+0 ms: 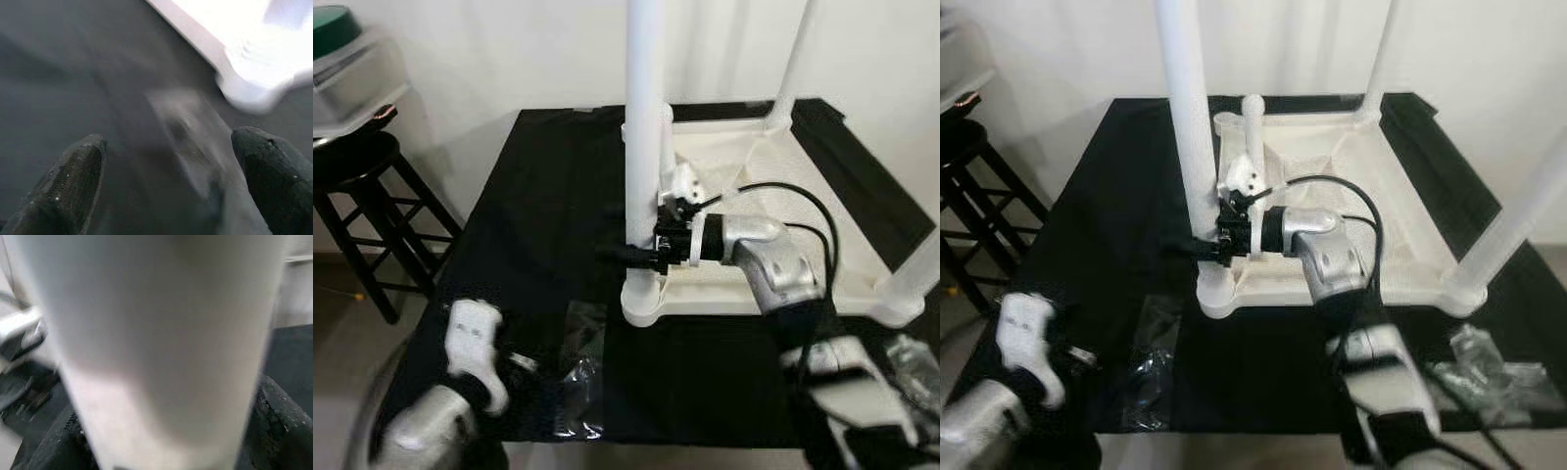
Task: Building children table
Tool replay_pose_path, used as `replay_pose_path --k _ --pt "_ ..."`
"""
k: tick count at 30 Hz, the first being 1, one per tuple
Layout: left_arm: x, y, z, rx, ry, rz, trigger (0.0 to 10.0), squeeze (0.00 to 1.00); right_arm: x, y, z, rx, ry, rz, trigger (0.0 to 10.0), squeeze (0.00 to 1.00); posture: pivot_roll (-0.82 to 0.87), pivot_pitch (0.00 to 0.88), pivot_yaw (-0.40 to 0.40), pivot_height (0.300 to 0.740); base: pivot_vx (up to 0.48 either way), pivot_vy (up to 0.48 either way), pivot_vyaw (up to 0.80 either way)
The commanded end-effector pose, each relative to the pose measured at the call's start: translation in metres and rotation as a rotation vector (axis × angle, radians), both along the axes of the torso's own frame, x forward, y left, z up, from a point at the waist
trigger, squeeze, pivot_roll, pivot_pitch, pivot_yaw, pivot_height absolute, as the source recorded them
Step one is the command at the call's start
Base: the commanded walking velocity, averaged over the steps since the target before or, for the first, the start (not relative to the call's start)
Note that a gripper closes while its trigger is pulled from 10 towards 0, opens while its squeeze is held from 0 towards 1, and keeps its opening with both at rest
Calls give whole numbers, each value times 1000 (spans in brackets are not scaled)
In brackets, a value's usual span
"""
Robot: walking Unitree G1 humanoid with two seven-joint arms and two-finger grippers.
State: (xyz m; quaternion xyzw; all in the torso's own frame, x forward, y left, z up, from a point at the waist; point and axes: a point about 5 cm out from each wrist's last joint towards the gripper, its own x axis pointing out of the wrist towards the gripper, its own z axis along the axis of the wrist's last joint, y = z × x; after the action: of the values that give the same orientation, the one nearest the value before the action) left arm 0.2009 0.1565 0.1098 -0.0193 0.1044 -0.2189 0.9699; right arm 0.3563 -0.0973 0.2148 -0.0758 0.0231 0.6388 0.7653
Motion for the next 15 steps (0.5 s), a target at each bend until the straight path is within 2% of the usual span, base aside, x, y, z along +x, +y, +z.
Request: replay_pose_path --k 1,2,3,5,6,11,15 --pt "-2 -3 -4 30 -4 9 10000 0 3 7 7 -6 -19 36 10000 0 77 21 17 740 0 0 0" --pt "-2 0 -2 18 -19 49 10000 0 7 8 9 -3 -5 27 9765 0 89 19 4 740 0 0 0" --pt "-1 2 0 10 -36 78 10000 0 10 9 9 -5 11 20 902 0 99 14 -5 740 0 0 0" --pt "-2 3 1 7 -55 103 10000 0 12 8 9 -7 23 27 902 0 99 14 -5 740 0 0 0" --pt "-3 0 0 8 -66 99 10000 0 12 7 8 -11 43 38 0 0 99 12 -11 740 0 0 0" --pt "-7 -17 -2 -10 -82 26 10000 0 13 -1 -3 -29 79 44 0 0 85 5 -14 740 0 0 0" --pt "-5 -24 -4 -38 -81 -29 10000 0 12 -10 -19 -13 83 -46 0 0 63 6 -8 740 0 0 0"
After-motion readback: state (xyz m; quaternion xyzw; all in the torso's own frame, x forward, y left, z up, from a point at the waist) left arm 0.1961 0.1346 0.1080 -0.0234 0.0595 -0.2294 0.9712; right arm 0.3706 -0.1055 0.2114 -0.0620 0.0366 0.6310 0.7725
